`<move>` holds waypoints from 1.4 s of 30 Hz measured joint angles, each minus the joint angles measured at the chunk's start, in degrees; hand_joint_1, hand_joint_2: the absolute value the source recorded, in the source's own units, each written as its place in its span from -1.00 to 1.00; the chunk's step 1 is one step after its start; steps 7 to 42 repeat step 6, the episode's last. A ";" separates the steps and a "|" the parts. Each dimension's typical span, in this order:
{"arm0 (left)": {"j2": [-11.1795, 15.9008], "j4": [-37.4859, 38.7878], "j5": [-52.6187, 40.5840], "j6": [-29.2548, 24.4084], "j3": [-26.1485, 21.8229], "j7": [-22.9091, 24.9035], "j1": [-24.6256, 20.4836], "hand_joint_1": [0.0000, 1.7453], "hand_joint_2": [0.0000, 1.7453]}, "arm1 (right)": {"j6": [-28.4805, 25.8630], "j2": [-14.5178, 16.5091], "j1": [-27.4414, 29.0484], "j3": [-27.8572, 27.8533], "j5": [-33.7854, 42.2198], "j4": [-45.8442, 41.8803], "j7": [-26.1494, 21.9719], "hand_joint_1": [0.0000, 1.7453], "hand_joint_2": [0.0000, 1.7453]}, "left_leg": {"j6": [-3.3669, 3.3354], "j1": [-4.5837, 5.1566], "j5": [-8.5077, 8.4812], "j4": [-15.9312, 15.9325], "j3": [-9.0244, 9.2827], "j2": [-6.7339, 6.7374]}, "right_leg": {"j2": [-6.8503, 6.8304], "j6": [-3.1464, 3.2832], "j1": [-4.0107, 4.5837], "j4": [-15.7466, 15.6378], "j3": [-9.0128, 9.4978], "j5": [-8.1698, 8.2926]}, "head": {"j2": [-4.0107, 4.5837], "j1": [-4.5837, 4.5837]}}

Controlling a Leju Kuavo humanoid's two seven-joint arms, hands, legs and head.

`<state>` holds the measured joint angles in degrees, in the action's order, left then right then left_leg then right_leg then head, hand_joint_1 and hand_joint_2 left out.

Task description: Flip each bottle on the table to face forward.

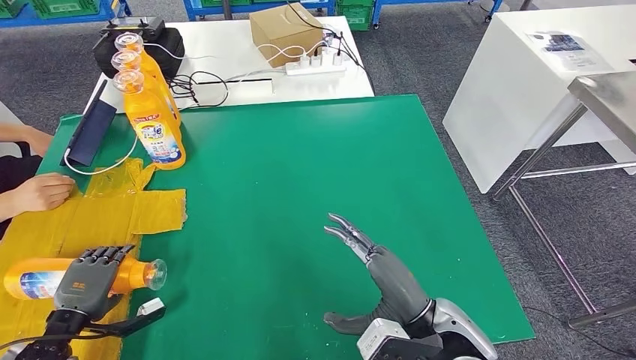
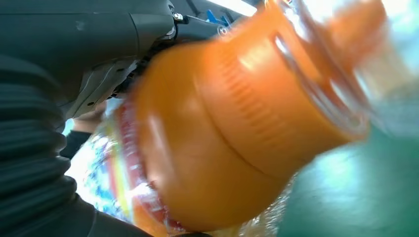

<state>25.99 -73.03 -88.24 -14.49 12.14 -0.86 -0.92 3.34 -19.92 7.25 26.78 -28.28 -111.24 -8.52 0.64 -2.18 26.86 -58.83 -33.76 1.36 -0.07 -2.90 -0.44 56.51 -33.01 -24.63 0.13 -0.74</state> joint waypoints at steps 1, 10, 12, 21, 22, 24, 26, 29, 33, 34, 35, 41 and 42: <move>-0.62 -0.39 0.83 -0.43 -0.48 -0.93 0.29 -1.00 -1.00 | -0.31 0.07 0.19 -0.20 -0.57 0.00 -0.19 -1.00 1.00 | 0.00 0.00 0.00 0.00 0.00 0.00 | 0.01 0.00 0.00 0.00 0.00 0.00 | 0.00 0.01; -3.46 -3.61 3.46 -1.53 -2.17 -3.55 1.84 -1.00 -1.00 | -1.30 0.52 1.28 -1.12 -2.21 -0.01 -0.66 -1.00 1.00 | 0.00 0.02 0.00 -0.01 -0.02 0.01 | 0.02 0.00 -0.01 0.00 -0.03 0.00 | 0.00 0.00; -3.46 -3.61 3.46 -1.53 -2.17 -3.55 1.84 -1.00 -1.00 | -1.30 0.52 1.28 -1.12 -2.21 -0.01 -0.66 -1.00 1.00 | 0.00 0.02 0.00 -0.01 -0.02 0.01 | 0.02 0.00 -0.01 0.00 -0.03 0.00 | 0.00 0.00; -3.46 -3.61 3.46 -1.53 -2.17 -3.55 1.84 -1.00 -1.00 | -1.30 0.52 1.28 -1.12 -2.21 -0.01 -0.66 -1.00 1.00 | 0.00 0.02 0.00 -0.01 -0.02 0.01 | 0.02 0.00 -0.01 0.00 -0.03 0.00 | 0.00 0.00; -3.46 -3.61 3.46 -1.53 -2.17 -3.55 1.84 -1.00 -1.00 | -1.30 0.52 1.28 -1.12 -2.21 -0.01 -0.66 -1.00 1.00 | 0.00 0.02 0.00 -0.01 -0.02 0.01 | 0.02 0.00 -0.01 0.00 -0.03 0.00 | 0.00 0.00; -3.46 -3.61 3.46 -1.53 -2.17 -3.55 1.84 -1.00 -1.00 | -1.30 0.52 1.28 -1.12 -2.21 -0.01 -0.66 -1.00 1.00 | 0.00 0.02 0.00 -0.01 -0.02 0.01 | 0.02 0.00 -0.01 0.00 -0.03 0.00 | 0.00 0.00; -3.46 -3.61 3.46 -1.53 -2.17 -3.55 1.84 -1.00 -1.00 | -1.30 0.52 1.28 -1.12 -2.21 -0.01 -0.66 -1.00 1.00 | 0.00 0.02 0.00 -0.01 -0.02 0.01 | 0.02 0.00 -0.01 0.00 -0.03 0.00 | 0.00 0.00; -3.46 -3.61 3.46 -1.53 -2.17 -3.55 1.84 -1.00 -1.00 | -1.30 0.52 1.28 -1.12 -2.21 -0.01 -0.66 -1.00 1.00 | 0.00 0.02 0.00 -0.01 -0.02 0.01 | 0.02 0.00 -0.01 0.00 -0.03 0.00 | 0.00 0.00; -3.46 -3.61 3.46 -1.53 -2.17 -3.55 1.84 -1.00 -1.00 | -1.30 0.52 1.28 -1.12 -2.21 -0.01 -0.66 -1.00 1.00 | 0.00 0.02 0.00 -0.01 -0.02 0.01 | 0.02 0.00 -0.01 0.00 -0.03 0.00 | 0.00 0.00; -3.46 -3.61 3.46 -1.53 -2.17 -3.55 1.84 -1.00 -1.00 | -1.30 0.52 1.28 -1.12 -2.21 -0.01 -0.66 -1.00 1.00 | 0.00 0.02 0.00 -0.01 -0.02 0.01 | 0.02 0.00 -0.01 0.00 -0.03 0.00 | 0.00 0.00; -3.46 -3.61 3.46 -1.53 -2.17 -3.55 1.84 -1.00 -1.00 | -1.30 0.52 1.28 -1.12 -2.21 -0.01 -0.66 -1.00 1.00 | 0.00 0.02 0.00 -0.01 -0.02 0.01 | 0.02 0.00 -0.01 0.00 -0.03 0.00 | 0.00 0.00; -3.46 -3.61 3.46 -1.53 -2.17 -3.55 1.84 -1.00 -1.00 | -1.30 0.52 1.28 -1.12 -2.21 -0.01 -0.66 -1.00 1.00 | 0.00 0.02 0.00 -0.01 -0.02 0.01 | 0.02 0.00 -0.01 0.00 -0.03 0.00 | 0.00 0.00; -3.46 -3.61 3.46 -1.53 -2.17 -3.55 1.84 -1.00 -1.00 | -1.30 0.52 1.28 -1.12 -2.21 -0.01 -0.66 -1.00 1.00 | 0.00 0.02 0.00 -0.01 -0.02 0.01 | 0.02 0.00 -0.01 0.00 -0.03 0.00 | 0.00 0.00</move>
